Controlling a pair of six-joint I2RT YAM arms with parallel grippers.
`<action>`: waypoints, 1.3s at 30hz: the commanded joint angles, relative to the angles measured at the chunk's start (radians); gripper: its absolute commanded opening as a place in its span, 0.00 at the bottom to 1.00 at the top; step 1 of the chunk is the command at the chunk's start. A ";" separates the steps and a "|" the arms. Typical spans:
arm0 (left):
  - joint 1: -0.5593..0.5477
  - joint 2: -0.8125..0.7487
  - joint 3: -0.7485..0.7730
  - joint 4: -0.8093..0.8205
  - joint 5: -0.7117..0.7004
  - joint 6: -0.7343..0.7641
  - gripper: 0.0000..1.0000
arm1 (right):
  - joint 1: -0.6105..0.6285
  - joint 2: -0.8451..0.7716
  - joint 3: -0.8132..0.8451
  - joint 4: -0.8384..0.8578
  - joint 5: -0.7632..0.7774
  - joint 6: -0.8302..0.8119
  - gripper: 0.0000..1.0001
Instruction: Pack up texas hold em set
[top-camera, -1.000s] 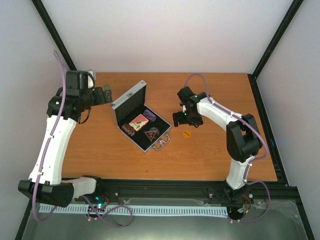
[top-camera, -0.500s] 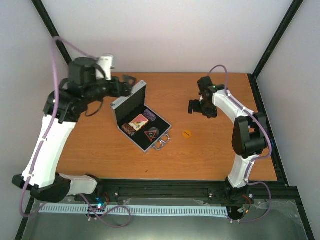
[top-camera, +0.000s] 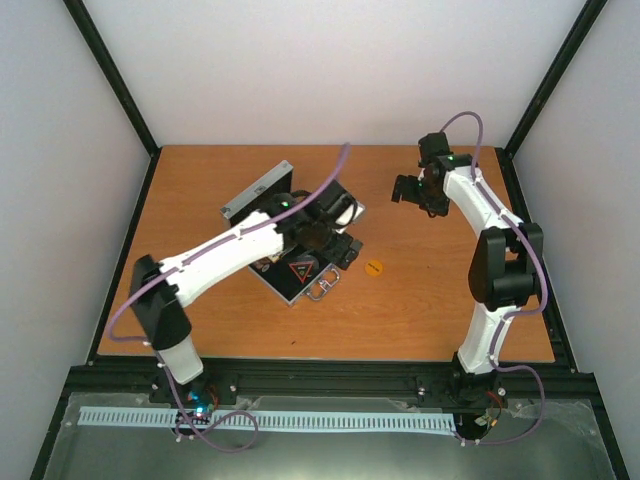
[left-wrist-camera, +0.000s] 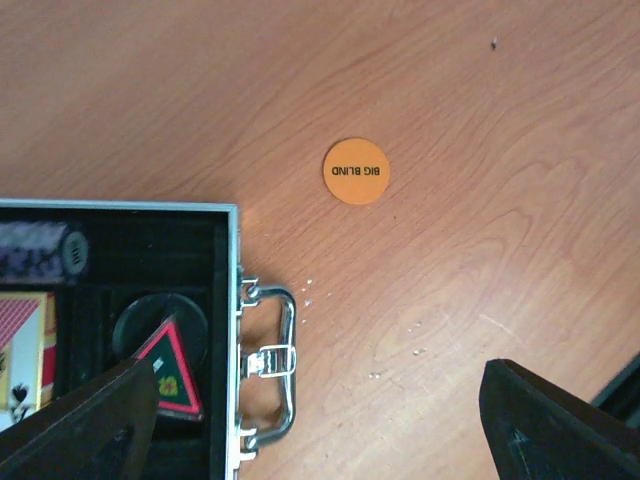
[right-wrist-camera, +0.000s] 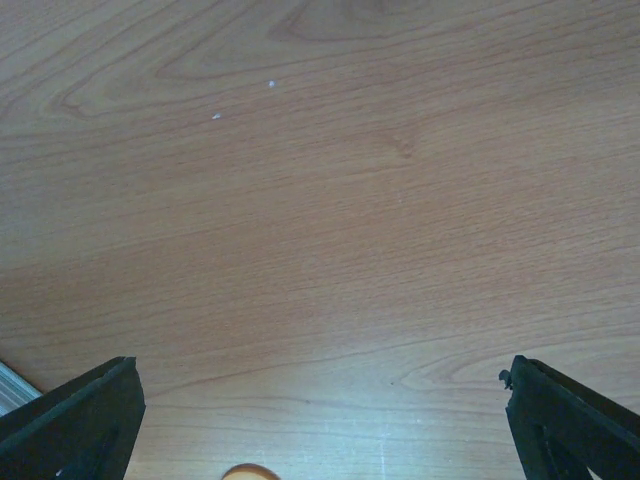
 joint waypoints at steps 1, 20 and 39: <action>-0.027 0.098 0.105 0.054 -0.007 0.121 0.91 | -0.023 0.007 0.028 -0.002 -0.036 -0.025 1.00; -0.103 0.590 0.328 0.088 0.021 0.209 0.87 | -0.118 -0.021 0.008 -0.028 -0.080 -0.104 1.00; -0.103 0.751 0.437 0.063 -0.056 0.176 0.85 | -0.137 -0.107 -0.134 0.012 -0.135 -0.104 1.00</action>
